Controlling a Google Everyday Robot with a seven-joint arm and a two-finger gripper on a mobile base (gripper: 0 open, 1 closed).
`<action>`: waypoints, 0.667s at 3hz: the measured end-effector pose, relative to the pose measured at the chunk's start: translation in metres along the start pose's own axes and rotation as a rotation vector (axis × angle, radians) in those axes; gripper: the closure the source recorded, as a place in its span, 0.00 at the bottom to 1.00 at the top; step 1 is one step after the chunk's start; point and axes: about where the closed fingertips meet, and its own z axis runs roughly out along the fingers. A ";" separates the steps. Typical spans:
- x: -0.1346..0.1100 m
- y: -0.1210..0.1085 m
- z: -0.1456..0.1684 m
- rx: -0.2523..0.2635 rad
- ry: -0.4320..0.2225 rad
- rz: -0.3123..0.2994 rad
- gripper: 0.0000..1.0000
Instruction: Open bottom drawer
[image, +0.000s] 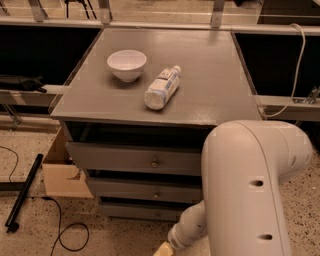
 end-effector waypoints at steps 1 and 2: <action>-0.001 0.001 -0.001 0.004 0.001 -0.002 0.00; 0.045 -0.020 0.009 -0.010 -0.029 0.044 0.00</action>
Offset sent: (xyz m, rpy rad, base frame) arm -0.0155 -0.0359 -0.0247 0.0067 -0.0051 -0.0268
